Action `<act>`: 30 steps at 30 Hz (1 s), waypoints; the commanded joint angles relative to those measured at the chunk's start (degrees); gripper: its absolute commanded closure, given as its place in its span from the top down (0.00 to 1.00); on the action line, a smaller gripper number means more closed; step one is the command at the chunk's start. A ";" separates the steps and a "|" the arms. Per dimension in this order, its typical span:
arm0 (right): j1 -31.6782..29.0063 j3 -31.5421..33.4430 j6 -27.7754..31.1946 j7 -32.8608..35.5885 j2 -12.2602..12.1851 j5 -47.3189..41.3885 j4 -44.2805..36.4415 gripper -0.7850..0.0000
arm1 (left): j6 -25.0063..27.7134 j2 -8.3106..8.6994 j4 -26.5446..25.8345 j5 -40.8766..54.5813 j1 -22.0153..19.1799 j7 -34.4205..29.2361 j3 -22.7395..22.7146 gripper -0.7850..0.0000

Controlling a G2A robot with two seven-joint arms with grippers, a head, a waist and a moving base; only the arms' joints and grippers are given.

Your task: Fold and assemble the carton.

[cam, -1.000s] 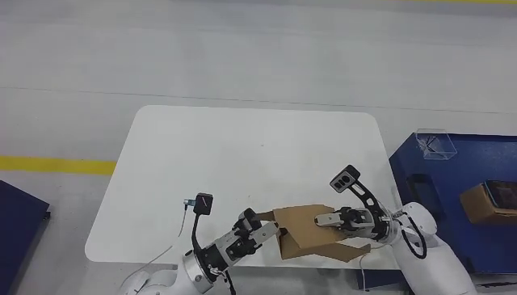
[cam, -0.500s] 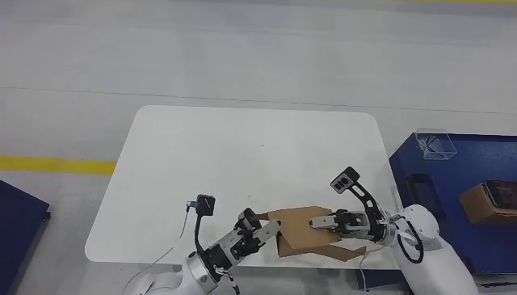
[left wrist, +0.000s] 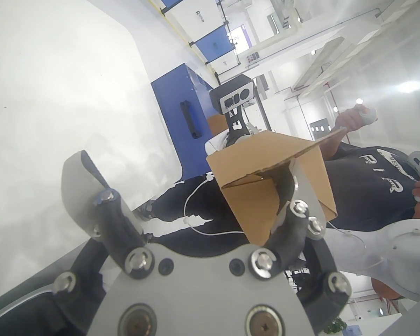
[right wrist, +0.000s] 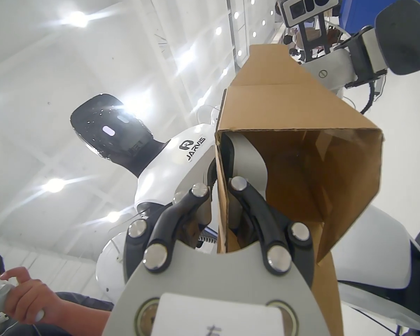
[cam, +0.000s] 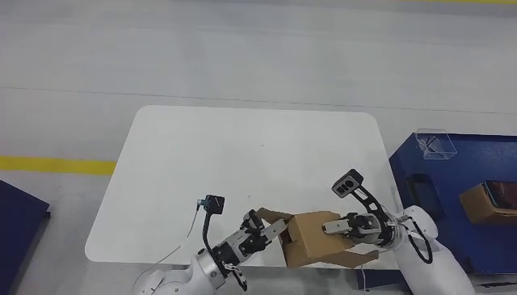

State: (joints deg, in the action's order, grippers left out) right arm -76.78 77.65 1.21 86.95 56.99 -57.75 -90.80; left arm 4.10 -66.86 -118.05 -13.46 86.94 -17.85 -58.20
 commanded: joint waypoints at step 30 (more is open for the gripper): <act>13.08 -22.77 -17.51 1.05 0.09 -23.69 10.99 0.00 | 12.94 1.37 -6.61 -3.49 9.97 10.25 -13.23 1.00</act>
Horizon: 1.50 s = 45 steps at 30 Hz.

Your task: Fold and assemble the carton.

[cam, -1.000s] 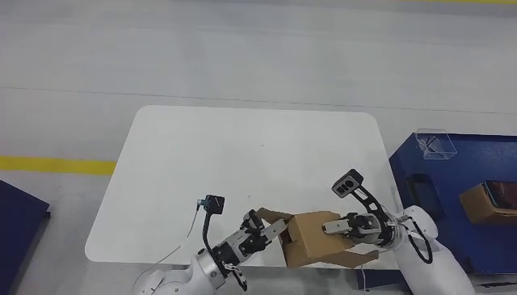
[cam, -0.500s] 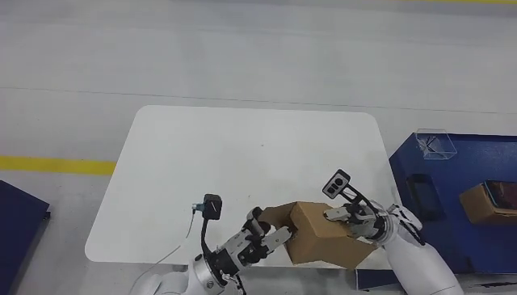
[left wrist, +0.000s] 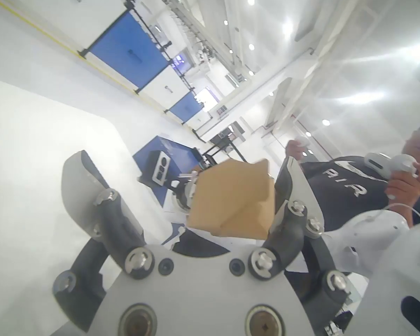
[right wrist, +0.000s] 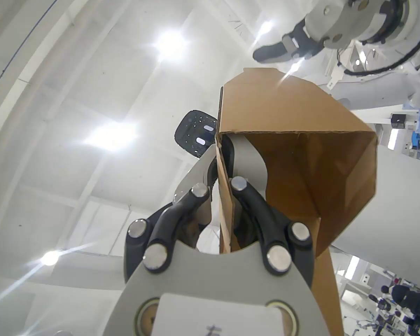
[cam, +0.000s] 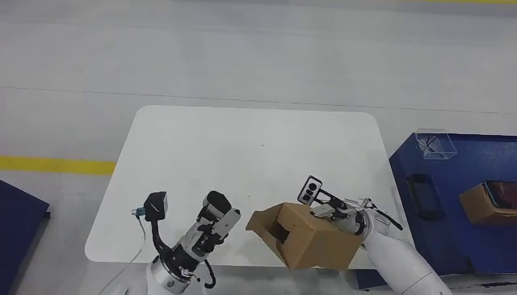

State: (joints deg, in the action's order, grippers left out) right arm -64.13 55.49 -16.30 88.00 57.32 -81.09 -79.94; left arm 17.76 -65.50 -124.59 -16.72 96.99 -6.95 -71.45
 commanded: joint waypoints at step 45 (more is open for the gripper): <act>5.01 -4.18 5.36 0.00 -2.25 -3.35 3.56 0.00 | 5.64 -1.54 -1.24 -24.44 0.88 15.04 6.02 1.00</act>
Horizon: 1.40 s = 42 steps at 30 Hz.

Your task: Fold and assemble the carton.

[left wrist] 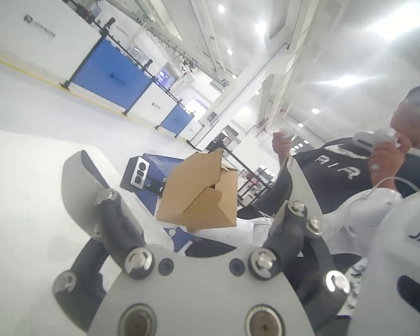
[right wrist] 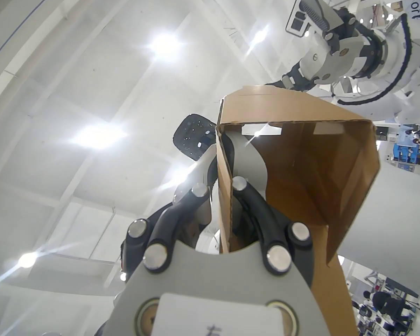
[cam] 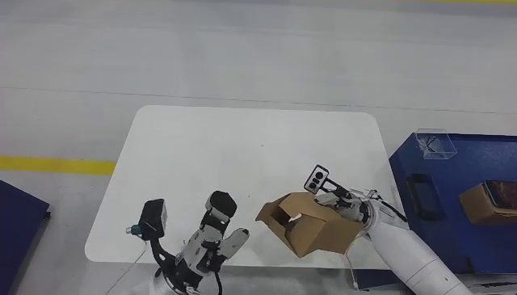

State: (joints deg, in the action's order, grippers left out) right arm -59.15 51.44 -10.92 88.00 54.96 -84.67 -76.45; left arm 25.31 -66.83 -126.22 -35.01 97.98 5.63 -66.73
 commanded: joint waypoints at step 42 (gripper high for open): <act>-3.13 3.45 -2.22 0.00 1.45 3.24 -2.86 0.00 | -14.35 -4.07 10.69 -16.64 -9.46 4.54 12.53 1.00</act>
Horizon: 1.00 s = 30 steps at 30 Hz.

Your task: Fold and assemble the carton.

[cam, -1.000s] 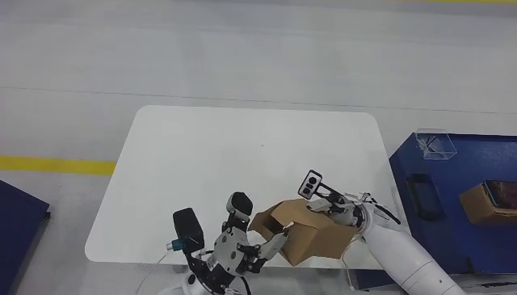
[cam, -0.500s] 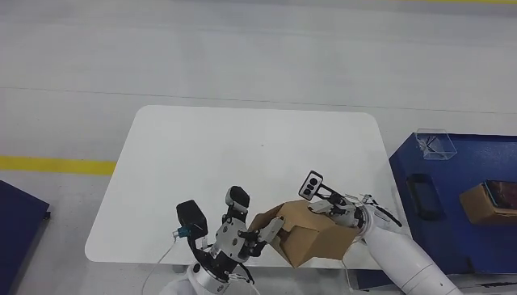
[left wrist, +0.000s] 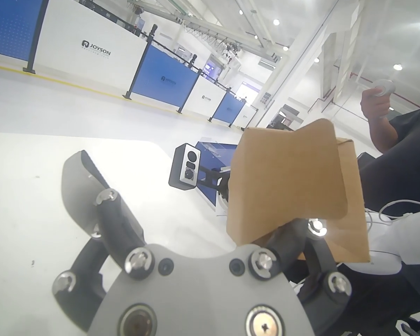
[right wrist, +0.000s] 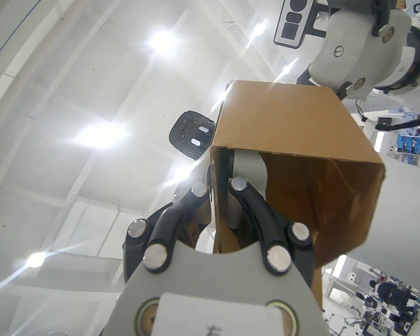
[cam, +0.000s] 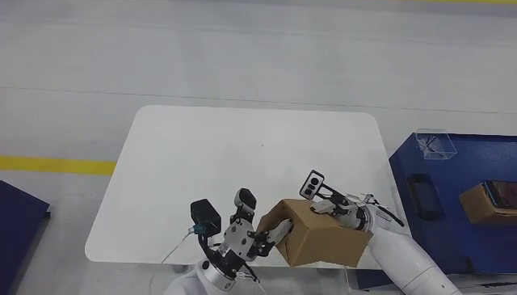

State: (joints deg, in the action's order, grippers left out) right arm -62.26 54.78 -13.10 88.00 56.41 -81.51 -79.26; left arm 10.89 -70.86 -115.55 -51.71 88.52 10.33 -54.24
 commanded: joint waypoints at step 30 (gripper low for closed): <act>0.31 0.32 -1.10 0.00 0.79 3.09 1.09 0.00 | 28.00 2.98 -8.50 28.03 5.42 -17.73 -9.19 1.00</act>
State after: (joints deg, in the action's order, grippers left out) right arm -61.96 55.10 -14.32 88.00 57.20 -78.58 -78.21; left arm 38.83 -67.95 -123.99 -24.12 93.91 -7.03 -63.27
